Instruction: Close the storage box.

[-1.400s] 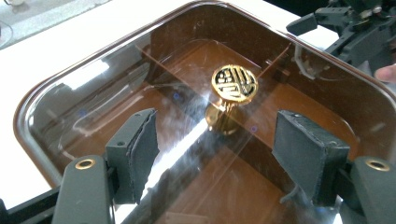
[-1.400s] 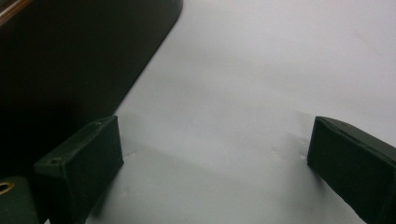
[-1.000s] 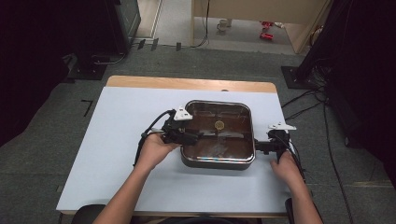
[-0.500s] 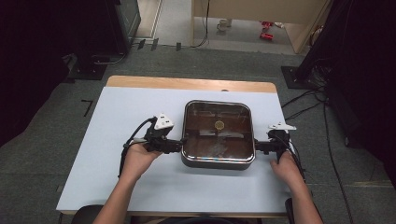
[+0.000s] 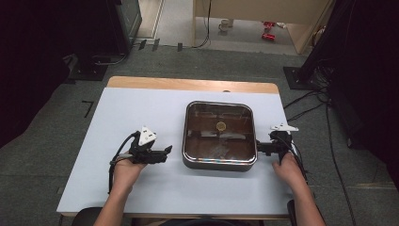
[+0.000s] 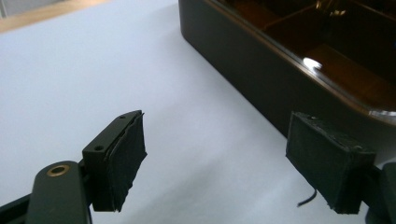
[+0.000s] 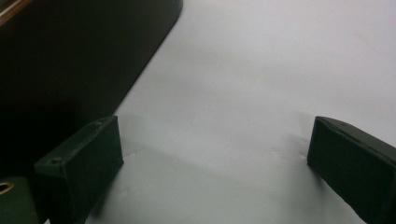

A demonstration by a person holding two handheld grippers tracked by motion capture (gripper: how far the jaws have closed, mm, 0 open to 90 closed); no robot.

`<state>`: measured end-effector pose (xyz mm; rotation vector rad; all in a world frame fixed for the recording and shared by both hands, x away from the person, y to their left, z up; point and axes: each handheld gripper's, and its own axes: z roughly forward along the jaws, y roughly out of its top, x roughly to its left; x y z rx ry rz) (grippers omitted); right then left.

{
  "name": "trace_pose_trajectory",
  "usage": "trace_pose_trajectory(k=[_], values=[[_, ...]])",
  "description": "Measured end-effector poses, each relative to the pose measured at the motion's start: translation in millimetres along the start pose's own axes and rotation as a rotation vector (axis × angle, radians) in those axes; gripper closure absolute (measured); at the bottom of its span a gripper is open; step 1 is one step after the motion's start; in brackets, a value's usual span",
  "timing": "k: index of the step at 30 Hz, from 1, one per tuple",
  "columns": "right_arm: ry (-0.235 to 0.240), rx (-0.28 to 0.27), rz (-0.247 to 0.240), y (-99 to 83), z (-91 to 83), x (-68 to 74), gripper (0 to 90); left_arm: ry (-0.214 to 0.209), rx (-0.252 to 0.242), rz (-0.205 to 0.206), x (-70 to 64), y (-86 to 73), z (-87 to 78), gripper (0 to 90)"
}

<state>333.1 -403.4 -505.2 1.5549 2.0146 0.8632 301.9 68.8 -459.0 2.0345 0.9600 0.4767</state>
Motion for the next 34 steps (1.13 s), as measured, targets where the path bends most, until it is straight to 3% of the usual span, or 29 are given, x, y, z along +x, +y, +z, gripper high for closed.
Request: trace_pose_trajectory(k=[4, 10, 14, 17, 22, 34], values=[[0.0, 0.0, 0.0, 0.0, 0.0, 0.0, 2.5, 0.008, 0.014, 0.002, -2.2, -9.6, 3.7, 19.6], [0.0, 0.0, 0.0, 0.0, 0.0, -0.1, 2.5, -0.017, 0.042, 0.013, -15.2, -17.4, 9.8, 19.5], [0.0, 0.001, 0.0, 0.1, 0.0, -0.1, 2.5, -0.024, 0.09, 0.033, -22.2, -23.0, 16.7, 18.4], [0.001, 0.001, 0.001, 0.1, 0.1, -0.1, 2.5, -0.008, 0.125, 0.015, -28.4, -28.1, 25.7, 18.2], [0.001, 0.0, 0.002, 0.2, 0.2, -0.1, 2.5, 0.001, 0.108, 0.012, -34.9, -29.0, 28.7, 18.7], [0.001, 0.001, 0.001, 0.1, 0.2, -0.1, 2.5, 0.0, 0.111, 0.011, -34.1, -29.2, 28.8, 18.2]])
